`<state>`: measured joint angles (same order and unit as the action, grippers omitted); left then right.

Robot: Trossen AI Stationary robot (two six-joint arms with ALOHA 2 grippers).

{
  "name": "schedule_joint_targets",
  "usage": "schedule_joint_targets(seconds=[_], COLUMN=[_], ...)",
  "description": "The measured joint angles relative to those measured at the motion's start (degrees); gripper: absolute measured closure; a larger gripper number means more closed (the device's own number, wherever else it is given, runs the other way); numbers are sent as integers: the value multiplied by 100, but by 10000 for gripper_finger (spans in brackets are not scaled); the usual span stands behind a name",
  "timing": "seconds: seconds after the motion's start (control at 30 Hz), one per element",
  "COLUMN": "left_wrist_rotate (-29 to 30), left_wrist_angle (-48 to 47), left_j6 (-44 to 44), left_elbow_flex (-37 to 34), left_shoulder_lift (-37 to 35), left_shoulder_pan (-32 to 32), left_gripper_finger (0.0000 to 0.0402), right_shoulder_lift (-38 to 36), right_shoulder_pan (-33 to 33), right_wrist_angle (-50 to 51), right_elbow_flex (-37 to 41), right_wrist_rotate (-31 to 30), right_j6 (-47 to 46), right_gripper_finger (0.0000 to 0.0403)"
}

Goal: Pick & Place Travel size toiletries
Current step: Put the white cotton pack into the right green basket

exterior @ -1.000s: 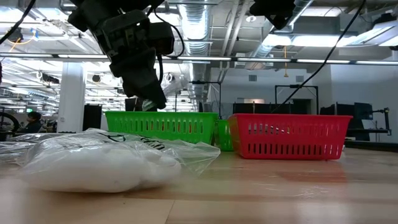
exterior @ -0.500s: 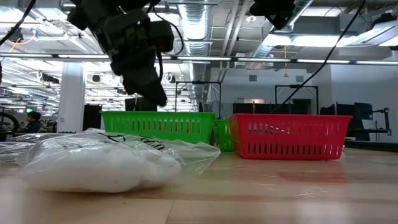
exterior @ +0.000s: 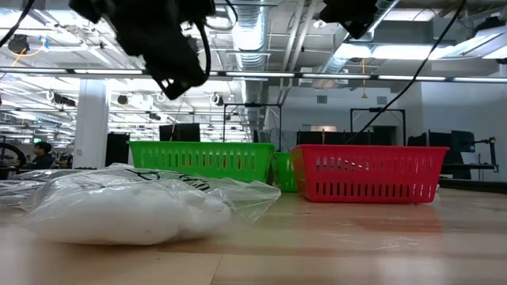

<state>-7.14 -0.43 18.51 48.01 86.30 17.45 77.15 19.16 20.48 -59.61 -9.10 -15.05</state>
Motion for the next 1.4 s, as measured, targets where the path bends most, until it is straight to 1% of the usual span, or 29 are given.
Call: schedule_joint_targets(seconds=[0.13, 0.3, 0.5, 0.7, 0.8, 0.9, 1.03, 1.2, 1.27, 1.4], left_wrist_rotate=[294, 854, 913, 927, 920, 917, 912, 937, 1041, 1176], left_wrist_angle=[34, 218, 707, 1042, 1368, 1575, 1762, 1788, 1787, 1788], left_j6=[-60, -77, -465, -499, -578, -771, -802, -930, -958, -969], left_elbow_flex=[0, 7, 4, 6, 4, 4, 4, 2, 2, 2], left_shoulder_lift=[0, 153, 720, 1086, 1350, 1615, 1801, 1821, 1821, 1883], left_shoulder_pan=[367, 670, 807, 807, 824, 837, 837, 828, 828, 820], left_gripper_finger=[327, 327, 327, 327, 323, 312, 289, 253, 240, 224], right_shoulder_lift=[2, 2, 1, 2, 2, 2, 2, 2, 2, 2], right_shoulder_pan=[0, 0, 1, 0, 0, 0, 0, 0, 0, 0], right_wrist_angle=[15, 10, 13, 34, 32, 29, 32, 32, 32, 32], right_elbow_flex=[0, 0, 0, 0, 0, 0, 2, 2, 2, 2], right_wrist_rotate=[0, 0, 0, 0, 0, 0, 0, 0, 0, 0], right_j6=[0, 0, 0, 0, -2, 0, 0, -1, 0, -2], right_gripper_finger=[316, 316, 316, 316, 316, 316, 316, 316, 316, 316])
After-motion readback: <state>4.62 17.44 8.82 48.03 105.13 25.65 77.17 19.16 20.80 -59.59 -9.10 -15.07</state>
